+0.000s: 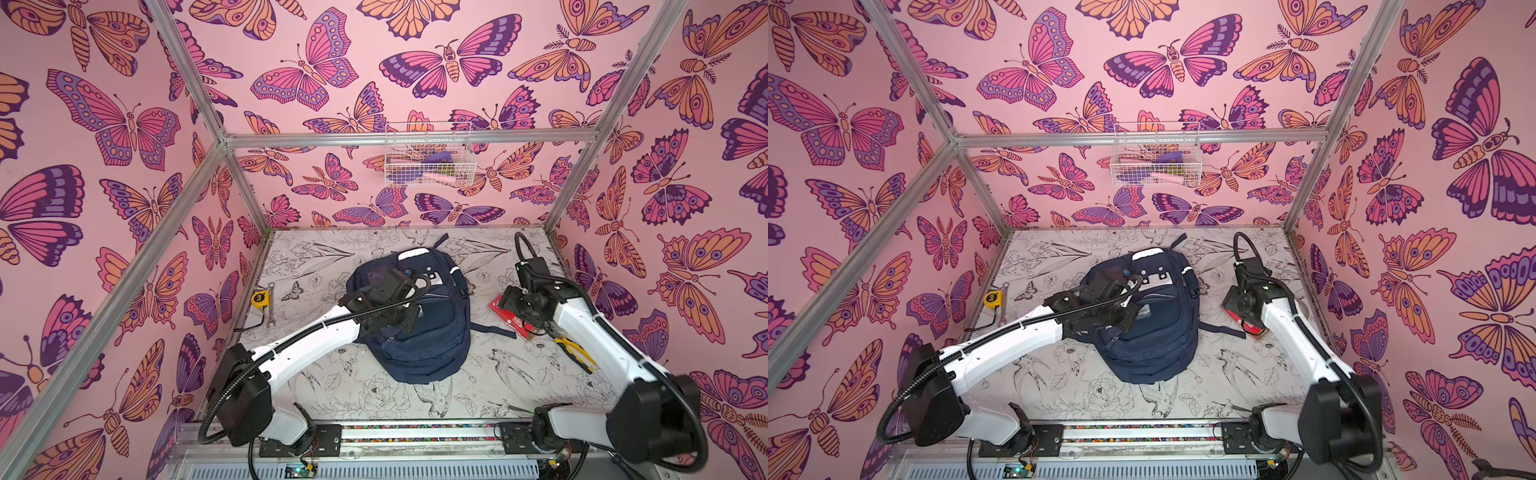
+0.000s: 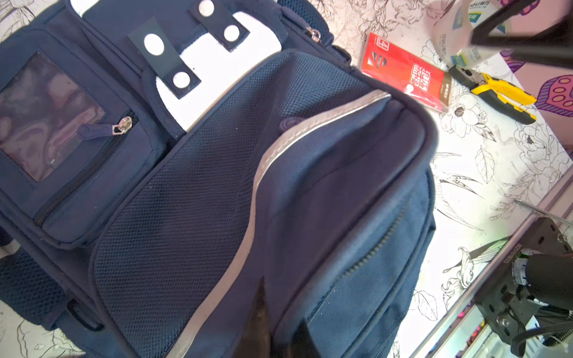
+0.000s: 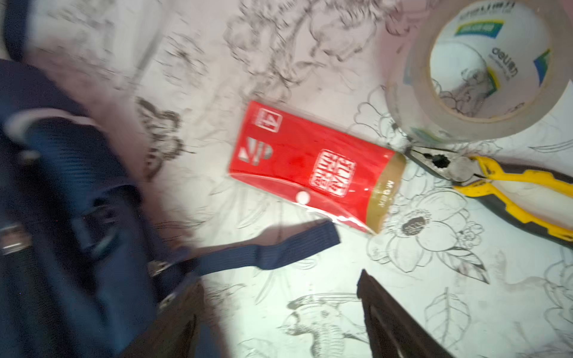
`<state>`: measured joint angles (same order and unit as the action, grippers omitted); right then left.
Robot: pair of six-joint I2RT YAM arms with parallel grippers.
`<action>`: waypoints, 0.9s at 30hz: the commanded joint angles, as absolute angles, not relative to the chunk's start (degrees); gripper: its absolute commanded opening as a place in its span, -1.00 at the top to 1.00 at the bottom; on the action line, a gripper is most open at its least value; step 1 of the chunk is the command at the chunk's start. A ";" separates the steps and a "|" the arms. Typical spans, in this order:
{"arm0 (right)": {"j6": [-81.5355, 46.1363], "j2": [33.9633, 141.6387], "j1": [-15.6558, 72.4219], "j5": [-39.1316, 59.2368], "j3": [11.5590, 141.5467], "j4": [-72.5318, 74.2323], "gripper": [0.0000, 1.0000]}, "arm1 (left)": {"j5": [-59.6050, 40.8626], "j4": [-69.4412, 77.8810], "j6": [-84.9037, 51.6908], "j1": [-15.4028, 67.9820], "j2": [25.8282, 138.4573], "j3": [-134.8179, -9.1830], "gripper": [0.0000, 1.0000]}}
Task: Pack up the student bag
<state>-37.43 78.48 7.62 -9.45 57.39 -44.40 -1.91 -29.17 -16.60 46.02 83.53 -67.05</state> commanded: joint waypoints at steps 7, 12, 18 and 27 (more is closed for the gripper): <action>-40.10 82.60 -0.64 -13.77 52.38 -41.82 -0.43 | -6.77 -33.44 -16.80 44.98 83.86 -70.58 0.96; -57.71 73.04 -1.93 -12.52 41.68 -34.04 -0.35 | -10.89 -34.54 -16.69 44.91 84.91 -70.95 0.48; -68.64 73.92 -2.37 -12.93 40.57 -30.85 -0.38 | -12.42 -36.03 -16.57 44.91 84.12 -70.97 -0.35; -76.39 85.88 -2.48 -9.95 43.96 -28.68 -0.24 | -11.69 -36.17 -16.17 44.82 81.75 -70.40 -0.39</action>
